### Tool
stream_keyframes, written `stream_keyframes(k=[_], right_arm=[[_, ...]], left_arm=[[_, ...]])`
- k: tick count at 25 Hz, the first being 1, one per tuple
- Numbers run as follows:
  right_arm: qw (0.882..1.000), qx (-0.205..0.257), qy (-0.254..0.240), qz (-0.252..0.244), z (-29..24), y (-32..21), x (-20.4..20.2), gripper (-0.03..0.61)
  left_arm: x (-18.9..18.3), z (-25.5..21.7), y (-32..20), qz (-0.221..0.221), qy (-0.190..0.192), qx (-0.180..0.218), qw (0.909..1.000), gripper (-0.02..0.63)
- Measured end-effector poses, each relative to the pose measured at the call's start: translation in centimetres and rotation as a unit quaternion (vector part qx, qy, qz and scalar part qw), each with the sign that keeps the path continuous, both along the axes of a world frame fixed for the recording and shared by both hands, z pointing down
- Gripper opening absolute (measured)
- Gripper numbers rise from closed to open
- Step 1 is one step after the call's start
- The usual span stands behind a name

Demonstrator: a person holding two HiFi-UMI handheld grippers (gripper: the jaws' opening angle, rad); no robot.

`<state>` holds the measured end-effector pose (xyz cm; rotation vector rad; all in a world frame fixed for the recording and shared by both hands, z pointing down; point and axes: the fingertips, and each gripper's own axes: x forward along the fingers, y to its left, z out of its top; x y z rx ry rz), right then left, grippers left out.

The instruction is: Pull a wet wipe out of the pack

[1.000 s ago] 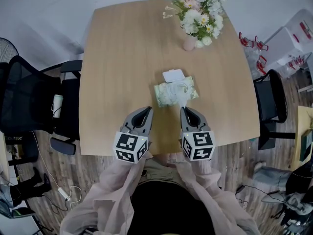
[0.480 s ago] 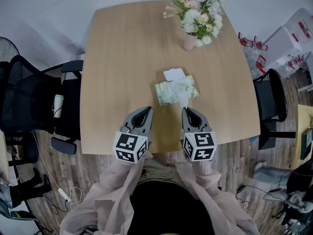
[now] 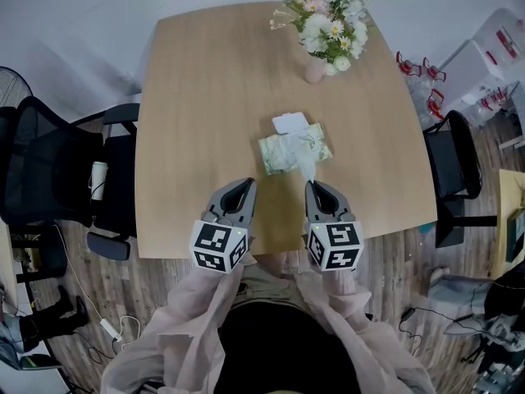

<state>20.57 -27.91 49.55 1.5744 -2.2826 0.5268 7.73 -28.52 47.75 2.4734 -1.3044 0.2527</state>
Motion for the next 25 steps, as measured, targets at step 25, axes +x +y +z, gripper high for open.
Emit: stream_keyframes(k=[25], right_arm=[[1.000,0.020,0.007,0.016,-1.5,2.6,0.7,0.018]], left_arm=[[0.5,-0.4,1.7,0.021,-0.001,0.010,0.9997,0.011]])
